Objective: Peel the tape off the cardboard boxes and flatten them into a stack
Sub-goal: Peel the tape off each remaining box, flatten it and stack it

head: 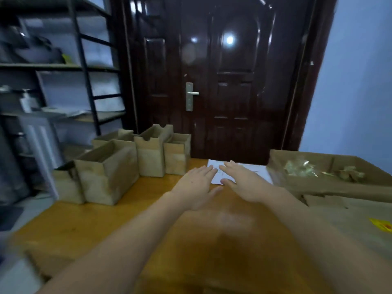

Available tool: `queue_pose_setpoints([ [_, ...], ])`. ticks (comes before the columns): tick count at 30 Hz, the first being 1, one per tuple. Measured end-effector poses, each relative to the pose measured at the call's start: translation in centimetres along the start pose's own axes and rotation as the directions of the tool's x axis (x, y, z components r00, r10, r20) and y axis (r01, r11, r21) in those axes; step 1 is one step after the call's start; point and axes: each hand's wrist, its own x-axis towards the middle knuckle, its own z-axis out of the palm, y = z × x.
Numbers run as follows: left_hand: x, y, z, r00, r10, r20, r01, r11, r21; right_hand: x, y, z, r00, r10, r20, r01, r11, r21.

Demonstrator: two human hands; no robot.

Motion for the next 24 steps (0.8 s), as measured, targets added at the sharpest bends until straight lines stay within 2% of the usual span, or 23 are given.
queue_pose_setpoints([
  [8,-7.6,-13.2,-5.2,0.965,-0.245,-0.095,0.255,0.961,0.108,9.8,-13.6,3.1,0.951,-0.305,0.043,0.306,0.952,-0.018],
  [14,-12.1,-22.0,-6.2,0.884,-0.454,-0.112,0.468,0.853,0.23,14.6,-22.6,5.2,0.902,-0.432,0.013,0.432,0.901,-0.035],
  [20,-13.8,-24.3,-5.4,0.893,-0.439,-0.098,0.45,0.872,0.192,17.4,-27.4,6.7,0.881,-0.471,0.036,0.473,0.875,-0.102],
  [24,-14.4,-24.6,-5.2,0.904,-0.409,-0.127,0.426,0.888,0.173,17.1,-27.8,7.6,0.89,-0.455,-0.034,0.455,0.89,0.004],
])
